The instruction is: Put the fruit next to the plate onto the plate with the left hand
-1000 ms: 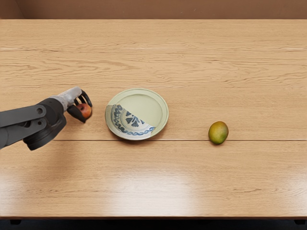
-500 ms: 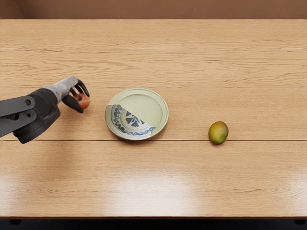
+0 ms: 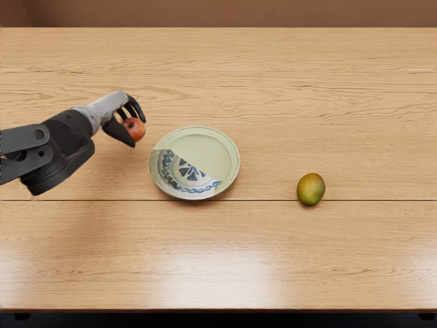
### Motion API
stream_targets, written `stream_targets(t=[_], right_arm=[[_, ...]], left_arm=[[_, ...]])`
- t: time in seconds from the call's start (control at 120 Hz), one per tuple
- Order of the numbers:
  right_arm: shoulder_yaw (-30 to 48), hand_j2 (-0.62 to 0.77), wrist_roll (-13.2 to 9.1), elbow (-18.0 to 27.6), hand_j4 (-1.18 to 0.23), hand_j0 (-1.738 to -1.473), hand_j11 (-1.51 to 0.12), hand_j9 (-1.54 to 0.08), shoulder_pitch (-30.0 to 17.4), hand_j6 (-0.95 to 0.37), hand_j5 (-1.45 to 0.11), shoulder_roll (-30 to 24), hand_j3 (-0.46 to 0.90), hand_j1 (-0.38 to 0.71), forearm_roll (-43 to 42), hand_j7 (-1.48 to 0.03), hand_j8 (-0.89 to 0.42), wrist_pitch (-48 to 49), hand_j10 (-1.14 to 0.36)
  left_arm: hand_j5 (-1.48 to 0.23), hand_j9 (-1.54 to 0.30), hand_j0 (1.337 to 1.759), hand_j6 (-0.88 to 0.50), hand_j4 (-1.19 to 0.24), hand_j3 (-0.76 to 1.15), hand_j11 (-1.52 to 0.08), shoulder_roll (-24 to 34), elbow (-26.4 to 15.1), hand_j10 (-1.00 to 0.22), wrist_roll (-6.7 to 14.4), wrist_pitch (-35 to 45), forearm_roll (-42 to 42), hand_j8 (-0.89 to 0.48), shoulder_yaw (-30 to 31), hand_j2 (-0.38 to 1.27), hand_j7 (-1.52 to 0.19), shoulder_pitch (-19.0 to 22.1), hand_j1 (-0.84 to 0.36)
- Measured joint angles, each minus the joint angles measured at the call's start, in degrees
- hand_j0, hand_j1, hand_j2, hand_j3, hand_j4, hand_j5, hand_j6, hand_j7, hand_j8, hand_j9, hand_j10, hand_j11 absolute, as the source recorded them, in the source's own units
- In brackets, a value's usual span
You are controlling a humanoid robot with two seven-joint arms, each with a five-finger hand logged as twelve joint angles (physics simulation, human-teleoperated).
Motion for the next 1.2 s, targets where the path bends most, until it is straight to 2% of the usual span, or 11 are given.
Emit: stream_targets(t=[0.175, 0.425, 0.817, 0.95, 1.05, 1.117, 1.2], right_arm=[[0.00, 0.00, 0.00, -0.13, 0.00, -1.658, 0.00, 0.00, 0.00, 0.00, 0.00, 0.00, 0.00, -0.35, 0.00, 0.00, 0.00, 0.00, 0.00], [0.00, 0.00, 0.00, -0.26, 0.00, -1.658, 0.00, 0.00, 0.00, 0.00, 0.00, 0.00, 0.00, -0.35, 0.00, 0.00, 0.00, 0.00, 0.00], [0.00, 0.00, 0.00, -0.26, 0.00, -1.658, 0.00, 0.00, 0.00, 0.00, 0.00, 0.00, 0.00, -0.35, 0.00, 0.00, 0.00, 0.00, 0.00], [0.00, 0.00, 0.00, -0.26, 0.00, -1.658, 0.00, 0.00, 0.00, 0.00, 0.00, 0.00, 0.00, -0.35, 0.00, 0.00, 0.00, 0.00, 0.00], [0.04, 0.00, 0.00, -0.26, 0.00, -1.658, 0.00, 0.00, 0.00, 0.00, 0.00, 0.00, 0.00, -0.35, 0.00, 0.00, 0.00, 0.00, 0.00], [0.06, 0.00, 0.00, -0.26, 0.00, -1.658, 0.00, 0.00, 0.00, 0.00, 0.00, 0.00, 0.00, -0.35, 0.00, 0.00, 0.00, 0.00, 0.00], [0.04, 0.00, 0.00, -0.26, 0.00, -1.658, 0.00, 0.00, 0.00, 0.00, 0.00, 0.00, 0.00, -0.35, 0.00, 0.00, 0.00, 0.00, 0.00]], left_arm=[[-0.87, -0.86, 1.656, -0.45, -0.65, 0.00, -0.86, -1.28, -1.43, -0.65, 0.00, -0.18, -0.49, -0.49, 0.04, 0.32, -0.86, -1.97, -0.32], [-0.88, -0.86, 1.657, -0.45, -0.64, 0.00, -0.86, -5.05, -2.24, -0.65, -0.02, -0.25, -0.96, -0.48, 0.06, 0.36, -0.86, -1.98, -0.34], [-0.86, -0.84, 1.657, -0.45, -0.63, 0.00, -0.84, -8.53, -2.33, -0.64, -0.01, -0.13, -1.62, -0.49, 0.05, 0.33, -0.85, -1.99, -0.33], [-0.56, -0.55, 1.657, -0.32, -0.42, 0.00, -0.55, -8.36, -2.30, -0.42, -0.02, 0.35, -2.03, -0.34, -1.75, 0.20, -0.55, -1.47, -0.10], [-0.40, -0.39, 1.658, -0.24, -0.30, 0.00, -0.39, -8.28, -2.30, -0.30, -0.02, 0.46, -2.62, -0.25, -2.40, 0.13, -0.40, -1.55, 0.02], [-0.33, -0.32, 1.658, -0.20, -0.25, 0.00, -0.32, -7.81, -2.64, -0.25, -0.02, 0.44, -5.72, -0.21, -3.65, 0.10, -0.33, -1.38, 0.08], [-0.26, -0.26, 1.658, -0.17, -0.20, 0.00, -0.26, -3.72, -2.93, -0.20, -0.02, -0.12, -12.82, -0.18, -6.55, 0.08, -0.26, -1.29, 0.12]])
